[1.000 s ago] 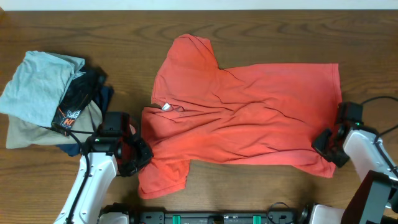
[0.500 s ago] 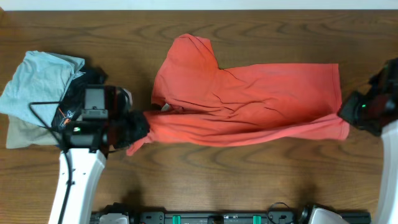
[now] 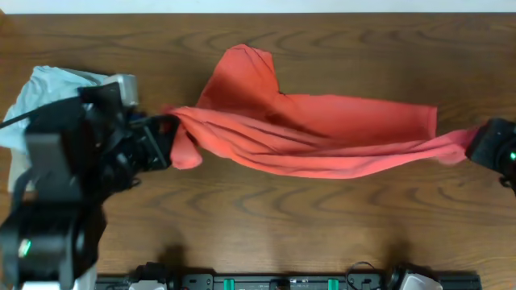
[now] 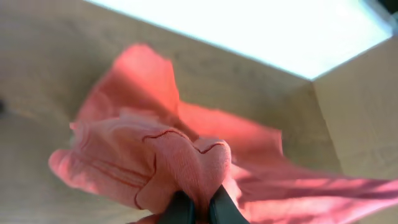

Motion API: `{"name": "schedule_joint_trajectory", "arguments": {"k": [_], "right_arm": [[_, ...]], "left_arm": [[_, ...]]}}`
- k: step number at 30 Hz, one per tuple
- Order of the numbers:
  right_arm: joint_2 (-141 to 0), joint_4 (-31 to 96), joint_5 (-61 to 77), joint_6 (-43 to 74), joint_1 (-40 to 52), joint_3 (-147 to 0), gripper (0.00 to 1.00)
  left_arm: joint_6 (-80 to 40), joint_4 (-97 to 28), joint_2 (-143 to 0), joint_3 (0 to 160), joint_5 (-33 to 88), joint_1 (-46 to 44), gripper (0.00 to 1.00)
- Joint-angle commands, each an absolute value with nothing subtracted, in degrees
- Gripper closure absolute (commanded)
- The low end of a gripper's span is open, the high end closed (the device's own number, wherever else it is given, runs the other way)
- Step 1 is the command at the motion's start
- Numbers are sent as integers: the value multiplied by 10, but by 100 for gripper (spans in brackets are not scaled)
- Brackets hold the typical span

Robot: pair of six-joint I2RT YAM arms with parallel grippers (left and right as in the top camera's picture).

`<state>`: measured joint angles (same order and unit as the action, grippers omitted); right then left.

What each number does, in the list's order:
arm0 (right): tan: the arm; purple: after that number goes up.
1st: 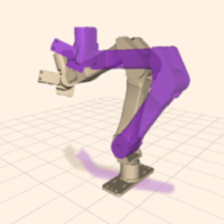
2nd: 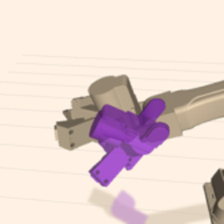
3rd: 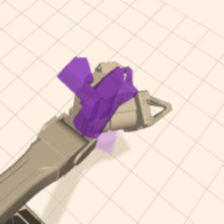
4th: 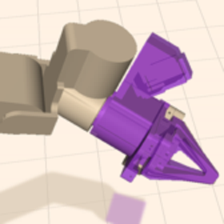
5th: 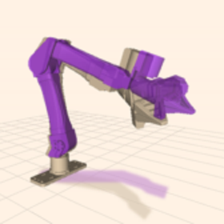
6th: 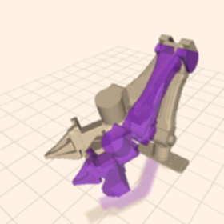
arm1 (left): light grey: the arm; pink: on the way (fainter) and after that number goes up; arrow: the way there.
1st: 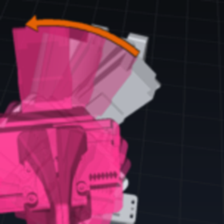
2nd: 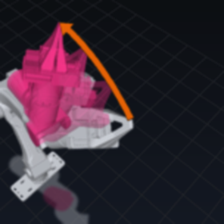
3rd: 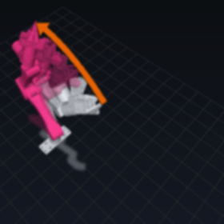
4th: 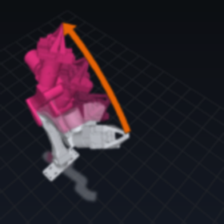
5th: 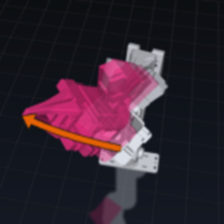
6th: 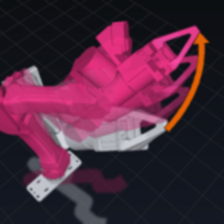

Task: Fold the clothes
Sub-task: 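Lift the shirt with both grippers and swing it forward to flatten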

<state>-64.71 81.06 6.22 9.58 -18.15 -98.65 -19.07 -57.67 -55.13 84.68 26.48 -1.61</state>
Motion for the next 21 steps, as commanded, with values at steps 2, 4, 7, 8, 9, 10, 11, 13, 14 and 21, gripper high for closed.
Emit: {"name": "schedule_joint_trajectory", "arguments": {"k": [2, 4, 7, 8, 9, 10, 11, 13, 14, 21], "right_arm": [[-623, 817, 54, 80, -186, -1047, 99], [-619, 821, 39, 80, -186, -1074, 99], [-617, 826, -3, 81, -186, -1125, 99], [-617, 826, -15, 81, -186, -1138, 99], [-617, 826, -29, 84, -186, -1151, 99], [-617, 825, -47, 93, -186, -1163, 99], [-618, 824, -63, 98, -186, -1172, 99], [-618, 816, -73, 102, -186, -1178, 99], [-619, 811, -66, 102, -186, -1177, 99], [-691, 818, 7, 67, -186, -1169, 99]], "left_arm": [[-146, -592, -507, 891, 162, -13, 94], [-139, -598, -492, 905, 132, -13, 94], [-130, -603, -475, 928, 103, -13, 94], [-126, -603, -472, 935, 100, -13, 94], [-126, -603, -469, 943, 94, -13, 94], [-126, -603, -469, 949, 93, -13, 94], [-127, -603, -469, 956, 93, -13, 94], [-127, -599, -470, 960, 94, -13, 94], [-127, -597, -472, 960, 94, -13, 94], [-126, -598, -553, 957, 149, -14, 94]]}}
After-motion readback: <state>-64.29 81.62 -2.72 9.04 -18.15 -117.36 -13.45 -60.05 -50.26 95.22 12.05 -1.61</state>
